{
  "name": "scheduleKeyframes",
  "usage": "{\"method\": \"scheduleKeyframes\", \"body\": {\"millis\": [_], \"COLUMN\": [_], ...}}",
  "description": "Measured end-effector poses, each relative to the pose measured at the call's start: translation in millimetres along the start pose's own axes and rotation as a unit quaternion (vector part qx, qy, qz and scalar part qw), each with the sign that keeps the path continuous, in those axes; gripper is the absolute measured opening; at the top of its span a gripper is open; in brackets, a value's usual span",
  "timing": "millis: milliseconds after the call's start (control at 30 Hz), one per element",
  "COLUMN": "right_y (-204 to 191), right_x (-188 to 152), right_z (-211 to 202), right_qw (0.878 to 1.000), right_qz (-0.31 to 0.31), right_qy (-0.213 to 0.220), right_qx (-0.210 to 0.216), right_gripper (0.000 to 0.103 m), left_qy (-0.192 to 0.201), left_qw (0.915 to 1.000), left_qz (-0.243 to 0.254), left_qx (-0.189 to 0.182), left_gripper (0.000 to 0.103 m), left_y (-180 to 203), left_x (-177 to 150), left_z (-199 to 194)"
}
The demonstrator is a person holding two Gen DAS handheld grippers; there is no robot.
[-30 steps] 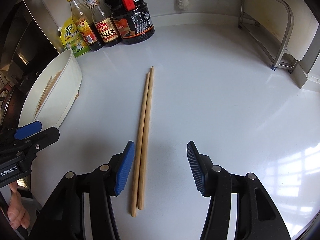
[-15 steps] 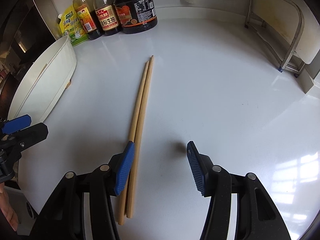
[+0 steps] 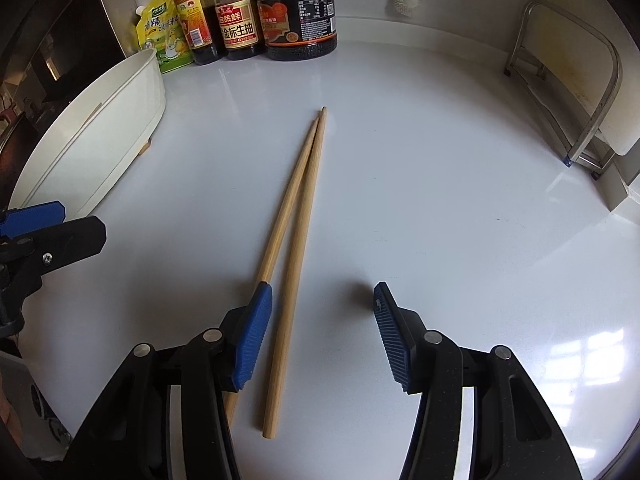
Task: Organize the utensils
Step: 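Close the left tool on one chopstick while the right tool grasps the other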
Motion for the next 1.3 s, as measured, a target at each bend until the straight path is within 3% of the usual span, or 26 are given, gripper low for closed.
{"method": "scheduleKeyframes", "body": {"millis": [100,167,233,600,900,1300], "right_y": [-2.3,-1.4,1.5,44.2,84.9,91.2], "right_x": [0.0,-1.0,-1.4,-24.0,-41.7,-34.9], "right_z": [-0.5,-1.1,-1.6,-8.9,-14.6,-12.3], "right_qw": [1.000,1.000,1.000,0.999,0.997,0.997], "right_qz": [-0.012,-0.013,-0.011,0.032,0.072,0.076], "right_qy": [0.004,0.005,0.005,0.005,0.009,0.016], "right_qx": [-0.011,-0.010,-0.010,-0.012,-0.018,-0.016], "right_gripper": [0.030,0.014,0.007,0.007,0.007,0.010], "left_qy": [-0.003,-0.004,-0.003,-0.011,-0.012,-0.007], "left_qw": [1.0000,0.9999,0.9999,0.9992,0.9991,0.9991], "left_qz": [0.003,0.006,0.009,0.031,0.038,0.041], "left_qx": [-0.004,-0.008,-0.010,-0.024,-0.015,0.004], "left_gripper": [0.076,0.076,0.076,0.076,0.076,0.076], "left_y": [4.8,8.4,13.6,55.4,81.1,90.7], "left_x": [-0.5,-1.1,-1.3,7.9,17.5,22.4], "left_z": [1.8,2.6,3.4,22.6,41.9,52.7]}}
Point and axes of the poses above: each gripper's, at about its wrist camera, not at the fingertips, and z roughly the way its jaws point, y to its right, x to its top, the point moved 4 cm from there along z, roughly the way its jaws point, and after that the axes turned 15 degrees about -y, right-handed, at the moved point
